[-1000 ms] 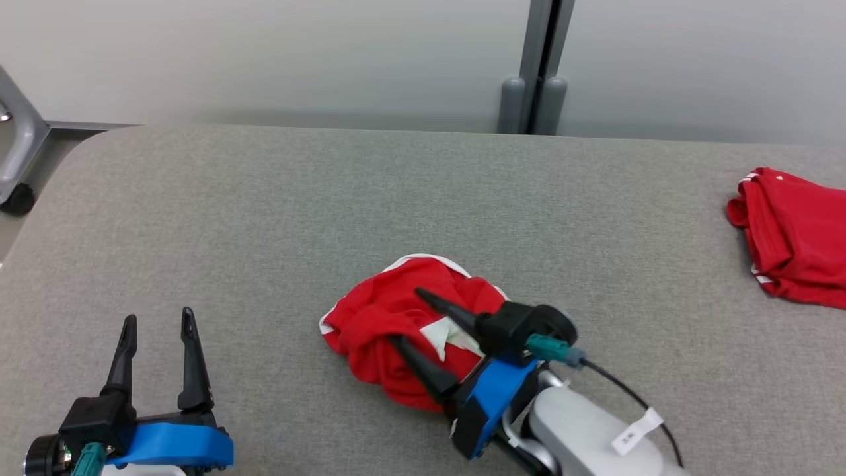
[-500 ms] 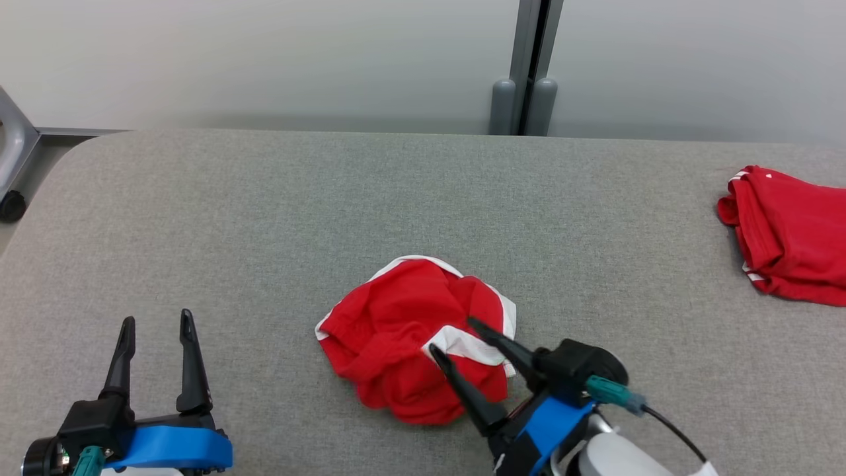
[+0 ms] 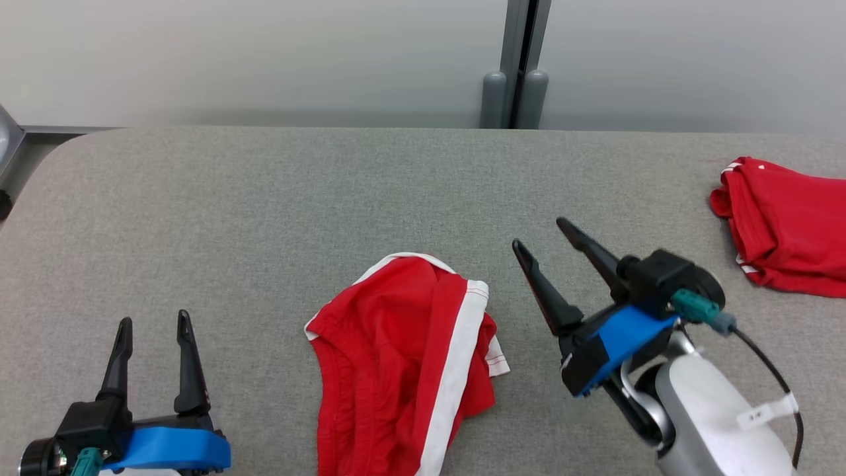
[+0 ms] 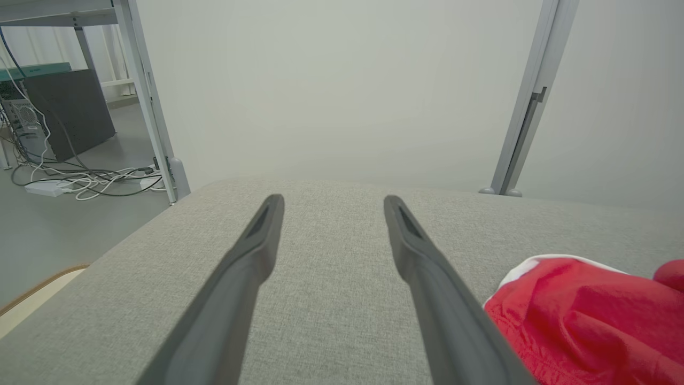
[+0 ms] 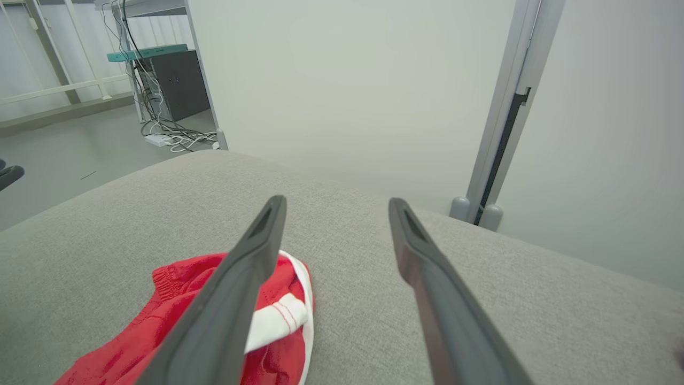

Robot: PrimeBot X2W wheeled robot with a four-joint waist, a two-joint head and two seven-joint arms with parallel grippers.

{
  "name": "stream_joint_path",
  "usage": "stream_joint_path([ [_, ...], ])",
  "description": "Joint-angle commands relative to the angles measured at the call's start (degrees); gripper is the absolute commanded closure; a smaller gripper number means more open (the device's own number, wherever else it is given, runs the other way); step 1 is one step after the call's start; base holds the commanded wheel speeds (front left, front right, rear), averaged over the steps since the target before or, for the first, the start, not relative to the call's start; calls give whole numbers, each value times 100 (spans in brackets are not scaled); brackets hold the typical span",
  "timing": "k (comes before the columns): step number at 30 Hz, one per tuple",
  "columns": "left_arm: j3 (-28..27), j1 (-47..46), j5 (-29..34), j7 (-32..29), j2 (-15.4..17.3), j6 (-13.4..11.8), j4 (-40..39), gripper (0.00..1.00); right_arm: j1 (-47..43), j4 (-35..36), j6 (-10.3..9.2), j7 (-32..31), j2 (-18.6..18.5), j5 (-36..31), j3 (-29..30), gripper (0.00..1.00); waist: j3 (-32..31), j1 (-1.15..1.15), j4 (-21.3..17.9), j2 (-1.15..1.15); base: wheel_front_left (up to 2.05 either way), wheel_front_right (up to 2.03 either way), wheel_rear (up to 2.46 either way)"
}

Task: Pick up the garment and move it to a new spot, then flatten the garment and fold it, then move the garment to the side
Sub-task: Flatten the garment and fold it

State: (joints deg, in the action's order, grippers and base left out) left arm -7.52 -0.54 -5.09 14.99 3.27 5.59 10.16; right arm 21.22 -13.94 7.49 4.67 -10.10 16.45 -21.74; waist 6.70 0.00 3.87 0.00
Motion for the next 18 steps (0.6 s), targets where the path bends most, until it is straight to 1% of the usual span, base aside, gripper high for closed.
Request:
stream_joint_path([
  [1,8,-113,16,25,-2,1,-12,0,117,-53,1,-64,-16,-26,25,0,23,0,15,0,0,0,0],
  [3,25,-134,16,25,-6,12,-1,0,313,-191,1,-222,-16,-43,30,0,61,0,39,0,0,0,0],
  [7,92,-189,16,25,-14,25,20,0,592,-665,1,-548,-15,71,-161,0,124,0,132,0,0,0,0],
  [14,140,-297,-27,25,-23,56,124,0,864,-1498,1,-992,105,747,-535,0,246,0,308,0,0,0,0],
  [18,164,-350,-36,25,-29,60,145,0,955,-1820,1,-1123,149,1166,-704,0,290,0,377,0,0,0,0],
])
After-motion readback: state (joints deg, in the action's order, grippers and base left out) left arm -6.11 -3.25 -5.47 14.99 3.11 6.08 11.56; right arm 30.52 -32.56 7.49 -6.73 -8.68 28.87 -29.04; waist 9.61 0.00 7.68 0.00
